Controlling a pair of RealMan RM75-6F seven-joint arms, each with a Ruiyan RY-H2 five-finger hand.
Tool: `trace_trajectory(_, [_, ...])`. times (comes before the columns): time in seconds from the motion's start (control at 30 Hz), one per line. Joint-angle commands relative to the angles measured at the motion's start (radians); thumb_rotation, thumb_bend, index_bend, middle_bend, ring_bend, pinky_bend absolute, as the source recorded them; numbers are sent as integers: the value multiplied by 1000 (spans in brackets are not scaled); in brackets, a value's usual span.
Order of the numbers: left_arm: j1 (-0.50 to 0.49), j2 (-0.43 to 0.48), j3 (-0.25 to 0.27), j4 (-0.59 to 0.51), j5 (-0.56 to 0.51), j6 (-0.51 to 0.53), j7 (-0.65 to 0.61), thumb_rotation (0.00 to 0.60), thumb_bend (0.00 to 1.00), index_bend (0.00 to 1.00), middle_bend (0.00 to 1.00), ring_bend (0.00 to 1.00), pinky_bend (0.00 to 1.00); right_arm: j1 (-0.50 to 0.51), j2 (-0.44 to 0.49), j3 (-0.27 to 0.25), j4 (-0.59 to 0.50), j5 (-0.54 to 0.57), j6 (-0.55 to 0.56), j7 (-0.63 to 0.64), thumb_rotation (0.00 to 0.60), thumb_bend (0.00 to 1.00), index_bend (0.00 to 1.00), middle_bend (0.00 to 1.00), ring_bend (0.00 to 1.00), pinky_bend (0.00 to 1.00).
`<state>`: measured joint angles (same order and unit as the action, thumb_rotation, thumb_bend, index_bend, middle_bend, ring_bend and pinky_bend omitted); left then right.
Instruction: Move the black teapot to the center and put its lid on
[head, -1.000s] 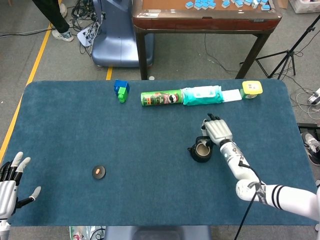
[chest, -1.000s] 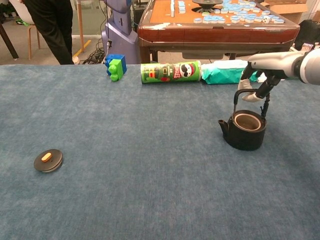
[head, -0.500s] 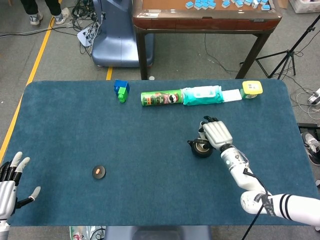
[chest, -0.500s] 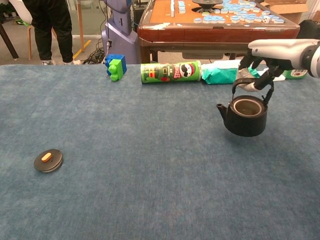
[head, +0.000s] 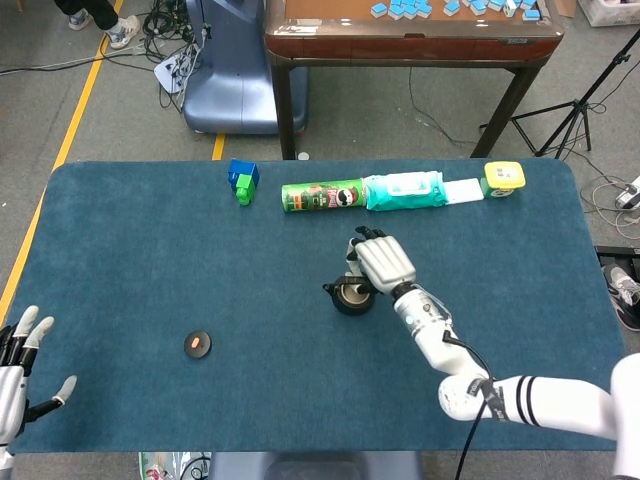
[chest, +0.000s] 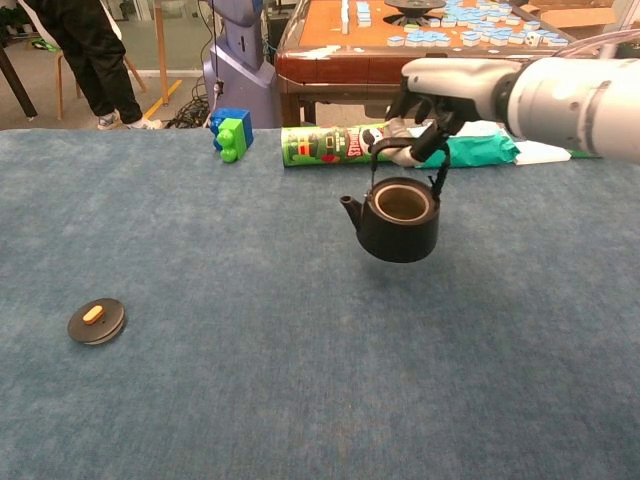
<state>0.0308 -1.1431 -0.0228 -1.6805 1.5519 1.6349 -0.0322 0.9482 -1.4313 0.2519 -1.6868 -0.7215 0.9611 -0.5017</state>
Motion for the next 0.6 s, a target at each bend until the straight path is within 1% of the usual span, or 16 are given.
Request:
trace_trajectory(0.03, [6, 3, 3, 1, 1, 5, -6, 600, 246, 109, 0, 0, 0, 51, -61, 32, 42, 47, 7, -32, 600, 457, 813, 384, 122, 177])
trace_trajectory(0.23, [19, 8, 9, 2, 8, 21, -10, 600, 246, 109, 0, 0, 0, 133, -158, 67, 126, 120, 15, -89, 600, 457, 813, 381, 122, 177])
trace_trajectory(0.47, [29, 12, 12, 8, 7, 27, -21, 600, 246, 109, 0, 0, 0, 221, -272, 94, 251, 198, 11, -146, 600, 456, 812, 373, 122, 177])
trace_trajectory(0.6, [35, 14, 12, 13, 2, 30, -29, 600, 246, 109, 0, 0, 0, 262, -327, 105, 318, 224, 1, -168, 600, 456, 812, 371, 122, 177])
